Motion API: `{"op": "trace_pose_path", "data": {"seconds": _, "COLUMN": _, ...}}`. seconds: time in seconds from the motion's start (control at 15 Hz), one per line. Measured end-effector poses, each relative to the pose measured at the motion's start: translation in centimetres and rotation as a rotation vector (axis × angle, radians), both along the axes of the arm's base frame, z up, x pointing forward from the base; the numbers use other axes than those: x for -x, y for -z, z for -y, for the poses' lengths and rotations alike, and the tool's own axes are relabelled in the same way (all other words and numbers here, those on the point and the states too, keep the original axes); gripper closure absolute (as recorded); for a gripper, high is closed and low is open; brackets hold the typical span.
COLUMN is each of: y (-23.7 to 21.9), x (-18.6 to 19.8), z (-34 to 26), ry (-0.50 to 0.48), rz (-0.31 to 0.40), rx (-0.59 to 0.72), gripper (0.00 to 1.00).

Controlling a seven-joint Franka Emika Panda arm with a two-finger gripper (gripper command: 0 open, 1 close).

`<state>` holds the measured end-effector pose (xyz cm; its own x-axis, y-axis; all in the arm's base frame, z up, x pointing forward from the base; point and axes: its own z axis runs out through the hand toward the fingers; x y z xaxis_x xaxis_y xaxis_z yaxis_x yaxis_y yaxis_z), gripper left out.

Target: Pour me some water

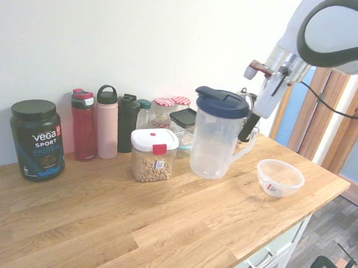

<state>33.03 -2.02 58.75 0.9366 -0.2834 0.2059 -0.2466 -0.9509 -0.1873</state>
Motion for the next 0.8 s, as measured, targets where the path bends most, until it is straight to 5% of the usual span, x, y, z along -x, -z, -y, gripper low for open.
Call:
{"op": "trace_pose_path", "data": {"seconds": 0.4, "y": -2.9, "x": 0.1, "z": 15.0, "ry": -0.246, "rz": 0.034, "rx": 0.044, "gripper": 1.0}}
{"op": "trace_pose_path", "data": {"seconds": 0.8, "y": -3.2, "x": -9.0, "z": 22.9, "ry": -0.41, "rz": -0.037, "rx": 0.095, "gripper": 1.0}}
